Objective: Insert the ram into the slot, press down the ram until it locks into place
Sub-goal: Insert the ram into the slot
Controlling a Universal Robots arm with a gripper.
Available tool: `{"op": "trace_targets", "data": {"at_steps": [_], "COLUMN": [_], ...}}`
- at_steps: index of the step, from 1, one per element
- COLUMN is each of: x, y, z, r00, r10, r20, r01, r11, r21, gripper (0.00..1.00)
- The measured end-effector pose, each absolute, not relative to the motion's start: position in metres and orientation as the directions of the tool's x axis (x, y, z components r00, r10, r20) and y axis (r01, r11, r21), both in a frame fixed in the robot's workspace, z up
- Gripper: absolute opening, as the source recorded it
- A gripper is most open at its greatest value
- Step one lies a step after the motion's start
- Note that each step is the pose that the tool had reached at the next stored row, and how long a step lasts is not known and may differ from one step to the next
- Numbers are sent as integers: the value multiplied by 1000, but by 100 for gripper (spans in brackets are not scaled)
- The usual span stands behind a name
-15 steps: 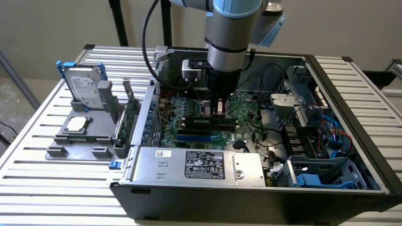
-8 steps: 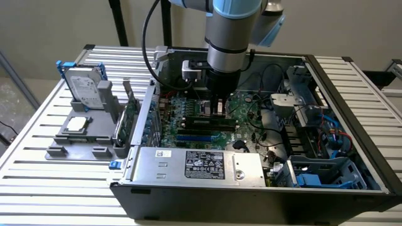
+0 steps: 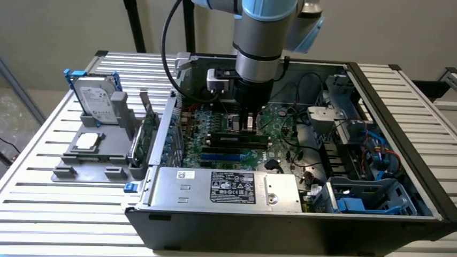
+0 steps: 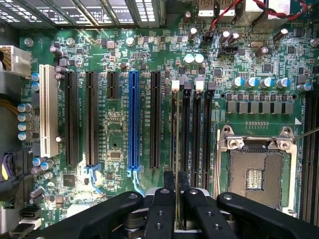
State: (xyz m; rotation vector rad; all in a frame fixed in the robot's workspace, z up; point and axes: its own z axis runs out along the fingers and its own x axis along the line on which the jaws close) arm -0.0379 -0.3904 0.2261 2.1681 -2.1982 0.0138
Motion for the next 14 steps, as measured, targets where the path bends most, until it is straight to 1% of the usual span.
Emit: {"op": "trace_targets", "data": {"at_steps": [14], "x": [-38], "y": [-390], "z": [224], "r00": [-12], "r10": [-999], "r20": [46], "r01": [-999], "r11": [14], "r21": [32], "gripper": [14]}}
